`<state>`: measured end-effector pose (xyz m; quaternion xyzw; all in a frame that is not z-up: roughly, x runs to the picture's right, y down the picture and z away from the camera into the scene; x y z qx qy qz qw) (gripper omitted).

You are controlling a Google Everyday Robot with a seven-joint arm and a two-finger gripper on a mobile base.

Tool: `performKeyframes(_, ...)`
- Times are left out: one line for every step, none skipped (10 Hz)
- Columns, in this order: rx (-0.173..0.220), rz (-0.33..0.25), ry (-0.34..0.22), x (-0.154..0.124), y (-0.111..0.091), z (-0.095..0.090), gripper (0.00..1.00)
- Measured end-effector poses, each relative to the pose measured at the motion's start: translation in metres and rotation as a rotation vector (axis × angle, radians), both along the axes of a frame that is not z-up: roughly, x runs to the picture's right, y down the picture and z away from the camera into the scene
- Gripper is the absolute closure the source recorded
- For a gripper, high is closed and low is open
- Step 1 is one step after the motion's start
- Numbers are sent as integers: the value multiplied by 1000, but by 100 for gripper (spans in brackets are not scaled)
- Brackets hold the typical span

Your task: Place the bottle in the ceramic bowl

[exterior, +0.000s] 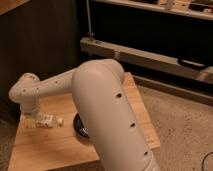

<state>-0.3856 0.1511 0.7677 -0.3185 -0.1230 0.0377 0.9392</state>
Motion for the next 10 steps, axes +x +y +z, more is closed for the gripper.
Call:
performKeyframes(14,11,20,4,7,4,35)
performKeyframes(22,19,32,6,10,8,35)
performKeyframes(27,28,42,8,13,12,35)
performKeyframes(33,40,54,12,13,19,35)
performKeyframes(40,45,57,14,11,23,35)
performKeyframes(52,52,58,15,6,26,35)
performKeyframes(66,57,62,18,-2,32,35)
performKeyframes(74,57,63,20,-7,35,35)
performKeyframes(80,53,62,19,-10,39,35)
performKeyframes(81,47,58,17,-10,42,35)
